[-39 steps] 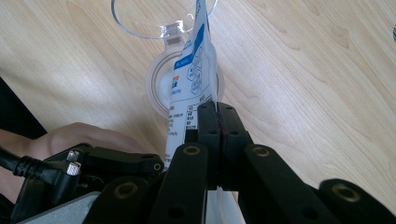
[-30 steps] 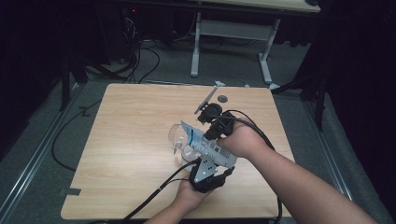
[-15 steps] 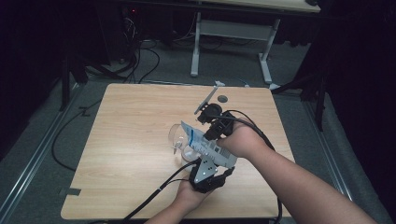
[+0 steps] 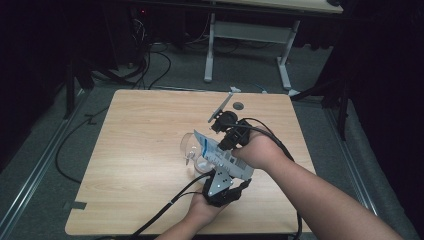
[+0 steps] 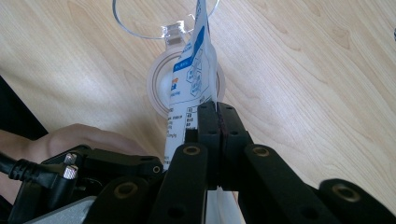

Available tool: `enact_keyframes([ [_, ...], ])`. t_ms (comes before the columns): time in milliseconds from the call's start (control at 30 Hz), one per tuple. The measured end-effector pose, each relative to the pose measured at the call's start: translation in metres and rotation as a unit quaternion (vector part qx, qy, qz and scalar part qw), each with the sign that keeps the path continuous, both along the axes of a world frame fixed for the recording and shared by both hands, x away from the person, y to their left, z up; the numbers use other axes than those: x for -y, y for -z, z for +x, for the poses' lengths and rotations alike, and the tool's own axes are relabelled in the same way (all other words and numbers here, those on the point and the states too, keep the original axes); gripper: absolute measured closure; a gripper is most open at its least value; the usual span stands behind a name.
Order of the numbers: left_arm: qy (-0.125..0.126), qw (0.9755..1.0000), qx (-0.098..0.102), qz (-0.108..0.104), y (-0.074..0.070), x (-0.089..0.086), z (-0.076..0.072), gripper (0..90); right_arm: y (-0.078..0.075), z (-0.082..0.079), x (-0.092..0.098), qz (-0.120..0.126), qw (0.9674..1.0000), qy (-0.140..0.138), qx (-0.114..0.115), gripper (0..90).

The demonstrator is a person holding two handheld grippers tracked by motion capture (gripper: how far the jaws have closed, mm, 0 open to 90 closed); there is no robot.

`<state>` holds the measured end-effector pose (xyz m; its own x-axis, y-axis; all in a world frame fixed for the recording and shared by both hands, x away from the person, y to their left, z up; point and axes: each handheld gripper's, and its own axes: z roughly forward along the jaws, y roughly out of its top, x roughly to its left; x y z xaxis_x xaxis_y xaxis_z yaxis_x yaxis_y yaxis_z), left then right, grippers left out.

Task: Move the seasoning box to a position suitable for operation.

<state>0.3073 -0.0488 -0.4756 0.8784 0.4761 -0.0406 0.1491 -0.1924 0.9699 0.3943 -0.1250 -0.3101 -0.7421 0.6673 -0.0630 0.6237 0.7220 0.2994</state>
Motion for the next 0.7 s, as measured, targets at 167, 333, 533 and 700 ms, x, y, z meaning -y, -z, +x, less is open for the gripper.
enact_keyframes([
  [167,0.000,1.0000,0.000,0.000,0.0001,0.0001,-0.0001,61.1,0.0006,0.0001,-0.0004,-0.002,1.0000,0.000,0.000,89.9],
  [333,0.000,1.0000,-0.001,0.000,0.0001,0.0000,-0.0003,61.1,0.0008,0.0001,-0.0008,-0.002,1.0000,0.001,-0.001,89.8],
  [533,0.000,1.0000,-0.002,-0.001,-0.0001,0.0001,-0.0002,61.1,0.0014,0.0002,-0.0013,-0.001,1.0000,0.001,-0.001,89.9],
  [700,0.000,1.0000,-0.001,-0.001,-0.0004,-0.0002,0.0001,61.1,0.0013,0.0007,-0.0019,-0.003,1.0000,-0.002,0.000,89.8],
])
